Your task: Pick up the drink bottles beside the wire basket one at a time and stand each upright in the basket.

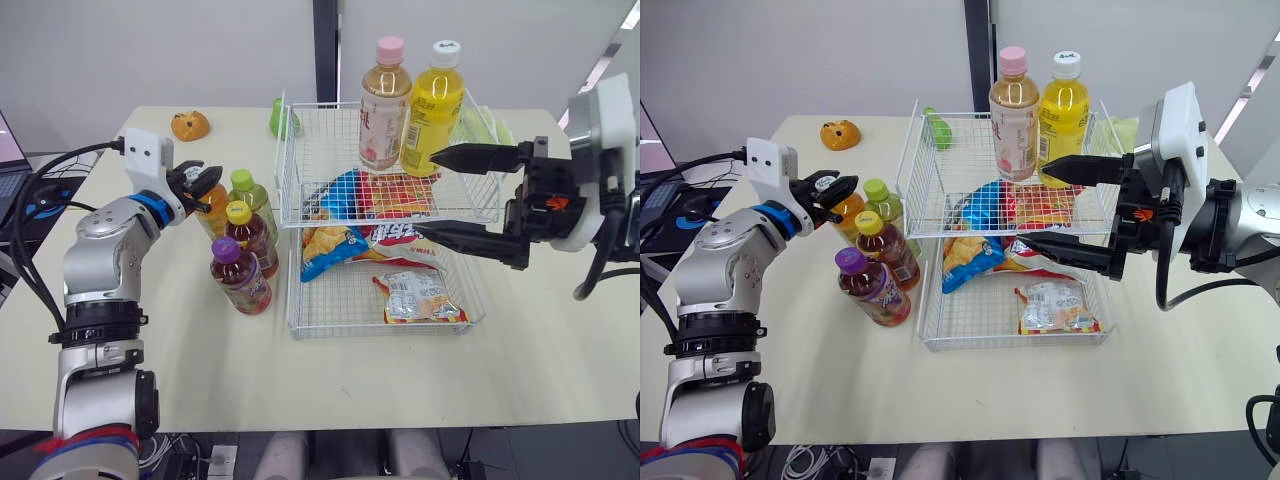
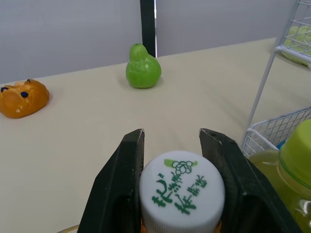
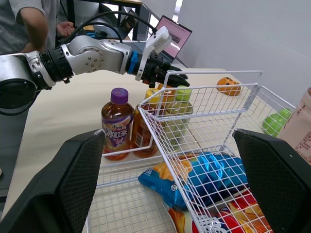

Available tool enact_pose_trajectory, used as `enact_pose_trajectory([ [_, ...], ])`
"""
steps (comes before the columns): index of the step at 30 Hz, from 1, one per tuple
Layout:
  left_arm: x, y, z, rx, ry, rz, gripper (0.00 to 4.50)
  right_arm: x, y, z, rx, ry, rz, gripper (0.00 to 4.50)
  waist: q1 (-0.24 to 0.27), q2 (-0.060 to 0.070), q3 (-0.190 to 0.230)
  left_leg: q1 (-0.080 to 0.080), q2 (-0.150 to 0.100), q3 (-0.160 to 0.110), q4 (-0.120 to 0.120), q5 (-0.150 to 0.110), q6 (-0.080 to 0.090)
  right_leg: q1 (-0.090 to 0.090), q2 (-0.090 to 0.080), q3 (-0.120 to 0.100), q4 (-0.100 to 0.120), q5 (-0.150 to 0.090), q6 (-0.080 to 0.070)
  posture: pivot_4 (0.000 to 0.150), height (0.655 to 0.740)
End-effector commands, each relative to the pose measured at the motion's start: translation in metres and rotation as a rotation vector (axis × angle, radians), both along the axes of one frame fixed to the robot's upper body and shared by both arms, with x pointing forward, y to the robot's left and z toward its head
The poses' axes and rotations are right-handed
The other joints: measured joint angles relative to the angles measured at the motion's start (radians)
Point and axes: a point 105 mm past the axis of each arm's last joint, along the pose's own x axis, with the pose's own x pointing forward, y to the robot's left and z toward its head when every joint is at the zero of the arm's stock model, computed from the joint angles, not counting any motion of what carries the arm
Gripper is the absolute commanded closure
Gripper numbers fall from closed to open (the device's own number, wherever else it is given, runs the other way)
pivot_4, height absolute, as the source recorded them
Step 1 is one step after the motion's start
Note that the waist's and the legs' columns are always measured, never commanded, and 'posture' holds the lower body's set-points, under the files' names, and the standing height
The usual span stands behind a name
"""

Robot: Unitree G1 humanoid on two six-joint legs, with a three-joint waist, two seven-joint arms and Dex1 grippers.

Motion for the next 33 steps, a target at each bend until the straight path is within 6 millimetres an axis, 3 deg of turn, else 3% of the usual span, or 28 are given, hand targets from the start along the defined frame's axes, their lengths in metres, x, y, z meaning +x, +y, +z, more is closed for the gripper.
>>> enact_pose_trajectory([
  [1,-0.014,0.012,0.027,0.018,-0.07,0.012,3.11,0.0,-0.011,0.021,0.011,-0.089,-0.049,0.0,-0.001,0.0,0.0,0.0,0.0,0.0,0.0,0.0,0.0,0.0,0.0,0.0,0.0,0.0,0.0,0.15,0.74],
  [7,-0.037,0.027,0.065,0.108,-0.106,-0.019,3.11,0.002,-0.028,0.035,0.011,-0.129,-0.123,0.0,-0.003,-0.001,0.0,-0.001,0.001,0.0,-0.001,0.0,0.0,-0.001,0.001,0.0,-0.001,0.0,0.0,0.15,0.74],
  [10,-0.044,0.032,0.095,0.142,-0.13,-0.052,3.11,0.002,-0.035,0.04,0.013,-0.13,-0.139,0.0,-0.001,-0.001,0.001,-0.002,0.001,0.0,-0.001,0.0,0.0,-0.001,0.001,0.0,-0.003,0.0,0.0,0.15,0.74],
  [18,-0.054,0.024,0.17,0.139,-0.193,-0.189,3.11,-0.002,-0.046,0.041,0.025,-0.114,-0.159,0.0,0.004,-0.002,0.001,-0.003,0.0,-0.001,-0.001,0.0,0.0,0.0,0.001,-0.002,-0.005,0.001,0.002,0.15,0.74],
  [21,-0.055,0.011,0.202,0.117,-0.231,-0.263,3.11,-0.003,-0.053,0.045,0.045,-0.123,-0.182,0.0,0.001,-0.003,0.002,-0.004,0.0,-0.001,0.0,0.0,0.0,0.0,0.002,-0.003,-0.005,0.001,0.002,0.15,0.74],
  [27,-0.051,-0.026,0.244,0.075,-0.294,-0.409,3.11,-0.013,-0.054,0.044,0.066,-0.109,-0.146,0.0,-0.002,-0.003,0.002,-0.006,0.0,0.0,0.0,0.0,0.0,-0.001,0.002,-0.003,-0.006,0.001,0.002,0.15,0.74],
  [30,-0.052,-0.052,0.259,0.05,-0.312,-0.509,3.11,-0.016,-0.056,0.041,0.069,-0.102,-0.146,0.0,-0.003,-0.003,0.002,-0.007,0.0,0.0,0.0,0.0,0.001,-0.001,0.002,-0.003,-0.006,0.001,0.002,0.15,0.74],
  [33,-0.047,-0.069,0.261,0.074,-0.291,-0.542,3.11,-0.018,-0.057,0.039,0.075,-0.1,-0.15,0.0,-0.004,-0.003,0.002,-0.007,0.0,0.0,0.001,0.0,0.001,-0.002,0.002,-0.003,-0.006,0.001,0.002,0.15,0.74],
])
